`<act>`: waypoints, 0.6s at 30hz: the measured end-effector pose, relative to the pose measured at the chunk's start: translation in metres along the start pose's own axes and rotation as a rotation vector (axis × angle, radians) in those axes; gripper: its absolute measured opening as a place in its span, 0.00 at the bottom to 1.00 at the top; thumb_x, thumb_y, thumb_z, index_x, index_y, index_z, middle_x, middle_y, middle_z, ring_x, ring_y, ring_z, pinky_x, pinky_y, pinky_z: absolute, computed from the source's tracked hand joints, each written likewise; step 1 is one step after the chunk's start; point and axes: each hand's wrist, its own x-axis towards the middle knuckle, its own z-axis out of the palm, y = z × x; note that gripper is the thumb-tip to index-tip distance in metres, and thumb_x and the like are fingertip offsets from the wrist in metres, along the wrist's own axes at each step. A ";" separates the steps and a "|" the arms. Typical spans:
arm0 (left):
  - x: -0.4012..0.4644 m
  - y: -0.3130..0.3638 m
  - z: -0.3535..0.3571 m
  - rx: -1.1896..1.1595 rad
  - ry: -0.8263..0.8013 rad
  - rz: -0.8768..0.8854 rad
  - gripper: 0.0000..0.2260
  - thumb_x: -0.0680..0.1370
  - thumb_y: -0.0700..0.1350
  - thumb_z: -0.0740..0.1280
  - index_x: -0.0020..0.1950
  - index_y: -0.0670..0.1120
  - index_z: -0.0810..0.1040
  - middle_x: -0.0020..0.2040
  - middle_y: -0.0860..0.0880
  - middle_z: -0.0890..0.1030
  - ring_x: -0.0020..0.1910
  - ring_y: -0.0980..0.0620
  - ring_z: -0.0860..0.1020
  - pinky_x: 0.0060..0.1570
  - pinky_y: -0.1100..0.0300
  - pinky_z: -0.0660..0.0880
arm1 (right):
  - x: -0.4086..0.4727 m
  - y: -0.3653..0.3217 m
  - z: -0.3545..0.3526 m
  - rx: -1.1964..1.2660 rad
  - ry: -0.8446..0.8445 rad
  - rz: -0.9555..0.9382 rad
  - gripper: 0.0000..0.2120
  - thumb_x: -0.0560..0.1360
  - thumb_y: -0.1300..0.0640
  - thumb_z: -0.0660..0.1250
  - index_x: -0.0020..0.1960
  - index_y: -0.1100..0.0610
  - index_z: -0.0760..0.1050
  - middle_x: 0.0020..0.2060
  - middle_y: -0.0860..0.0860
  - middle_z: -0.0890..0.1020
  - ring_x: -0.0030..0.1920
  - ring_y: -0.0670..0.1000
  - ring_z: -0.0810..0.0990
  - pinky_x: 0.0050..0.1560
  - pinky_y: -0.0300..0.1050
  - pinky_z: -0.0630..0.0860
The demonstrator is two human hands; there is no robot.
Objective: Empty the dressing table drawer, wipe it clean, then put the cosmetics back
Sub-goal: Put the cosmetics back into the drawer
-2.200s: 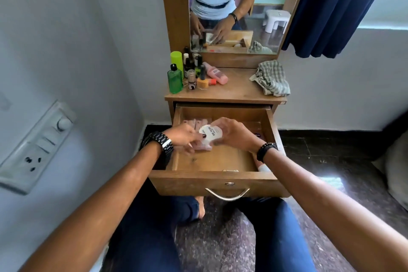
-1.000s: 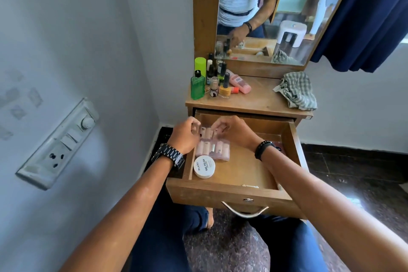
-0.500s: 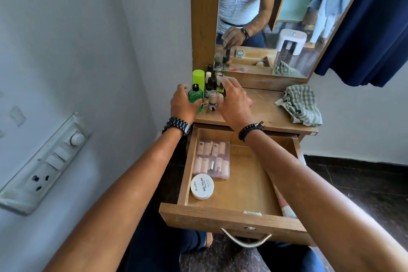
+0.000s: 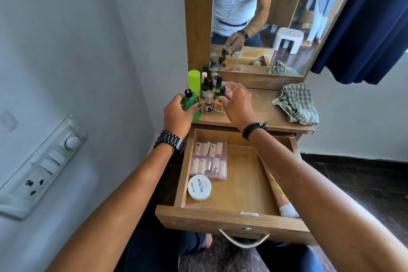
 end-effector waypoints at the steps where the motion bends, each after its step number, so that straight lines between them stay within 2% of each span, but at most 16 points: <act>1: -0.005 0.000 -0.003 -0.009 -0.015 0.011 0.15 0.73 0.47 0.71 0.54 0.40 0.76 0.50 0.45 0.81 0.44 0.55 0.76 0.35 0.75 0.68 | 0.000 0.000 -0.002 -0.001 -0.010 0.006 0.15 0.74 0.61 0.65 0.61 0.56 0.75 0.54 0.54 0.80 0.54 0.54 0.77 0.59 0.56 0.73; 3: -0.015 -0.001 -0.007 -0.031 -0.056 0.022 0.15 0.72 0.47 0.72 0.54 0.40 0.77 0.50 0.45 0.81 0.44 0.55 0.75 0.31 0.77 0.68 | -0.001 0.000 -0.006 0.055 -0.011 0.023 0.11 0.74 0.63 0.64 0.56 0.57 0.76 0.50 0.54 0.82 0.48 0.52 0.79 0.52 0.45 0.76; 5: -0.026 -0.002 -0.012 -0.029 -0.100 0.032 0.15 0.72 0.48 0.72 0.53 0.40 0.77 0.49 0.46 0.81 0.43 0.56 0.75 0.31 0.77 0.68 | -0.003 -0.001 -0.011 0.118 -0.017 0.051 0.08 0.74 0.65 0.64 0.51 0.58 0.75 0.47 0.53 0.81 0.42 0.48 0.77 0.37 0.26 0.70; 6: -0.031 -0.003 -0.013 -0.029 -0.125 0.034 0.15 0.71 0.48 0.72 0.53 0.41 0.77 0.48 0.47 0.81 0.42 0.56 0.75 0.31 0.77 0.68 | -0.004 -0.002 -0.014 0.142 -0.027 0.058 0.07 0.74 0.66 0.64 0.50 0.57 0.74 0.47 0.53 0.80 0.41 0.47 0.76 0.32 0.22 0.67; 8: -0.041 -0.003 -0.016 -0.039 -0.185 0.019 0.15 0.71 0.48 0.73 0.52 0.41 0.77 0.46 0.49 0.80 0.41 0.56 0.75 0.31 0.77 0.69 | -0.008 -0.003 -0.018 0.196 -0.041 0.068 0.08 0.73 0.67 0.65 0.48 0.56 0.73 0.47 0.53 0.80 0.41 0.48 0.78 0.34 0.23 0.71; 9: -0.045 -0.003 -0.017 -0.044 -0.222 0.006 0.14 0.71 0.48 0.73 0.51 0.41 0.77 0.45 0.50 0.79 0.40 0.56 0.75 0.31 0.76 0.69 | -0.009 -0.002 -0.020 0.217 -0.034 0.080 0.07 0.73 0.66 0.66 0.48 0.56 0.72 0.47 0.53 0.81 0.42 0.48 0.79 0.38 0.28 0.75; 10: -0.049 -0.004 -0.018 -0.048 -0.266 -0.009 0.14 0.71 0.48 0.73 0.50 0.41 0.78 0.45 0.50 0.80 0.41 0.55 0.75 0.31 0.74 0.69 | -0.012 -0.002 -0.023 0.236 -0.021 0.095 0.07 0.73 0.65 0.67 0.48 0.56 0.73 0.47 0.54 0.82 0.42 0.49 0.80 0.42 0.36 0.78; 12: -0.056 -0.006 -0.019 -0.058 -0.367 -0.038 0.14 0.70 0.49 0.73 0.50 0.43 0.78 0.46 0.49 0.81 0.42 0.55 0.77 0.35 0.71 0.71 | -0.019 0.003 -0.028 0.289 0.003 0.126 0.06 0.73 0.64 0.67 0.46 0.56 0.73 0.44 0.56 0.83 0.39 0.50 0.80 0.42 0.47 0.79; 14: -0.062 -0.006 -0.018 -0.057 -0.481 -0.053 0.14 0.69 0.47 0.74 0.51 0.43 0.79 0.46 0.50 0.81 0.42 0.56 0.78 0.36 0.71 0.73 | -0.031 0.010 -0.036 0.333 0.002 0.146 0.07 0.72 0.62 0.68 0.44 0.52 0.73 0.43 0.55 0.83 0.39 0.49 0.80 0.41 0.47 0.78; 16: -0.068 -0.006 -0.013 -0.006 -0.602 -0.057 0.14 0.68 0.46 0.75 0.51 0.43 0.79 0.44 0.51 0.81 0.38 0.59 0.76 0.32 0.74 0.71 | -0.047 0.020 -0.043 0.393 -0.037 0.173 0.06 0.72 0.62 0.68 0.45 0.53 0.73 0.40 0.51 0.82 0.38 0.46 0.79 0.41 0.43 0.77; 18: -0.075 -0.005 -0.006 0.051 -0.739 -0.075 0.14 0.68 0.45 0.75 0.50 0.42 0.79 0.42 0.51 0.80 0.38 0.55 0.77 0.32 0.72 0.72 | -0.066 0.034 -0.048 0.483 -0.096 0.218 0.06 0.74 0.62 0.68 0.45 0.53 0.73 0.40 0.50 0.81 0.39 0.46 0.79 0.40 0.41 0.77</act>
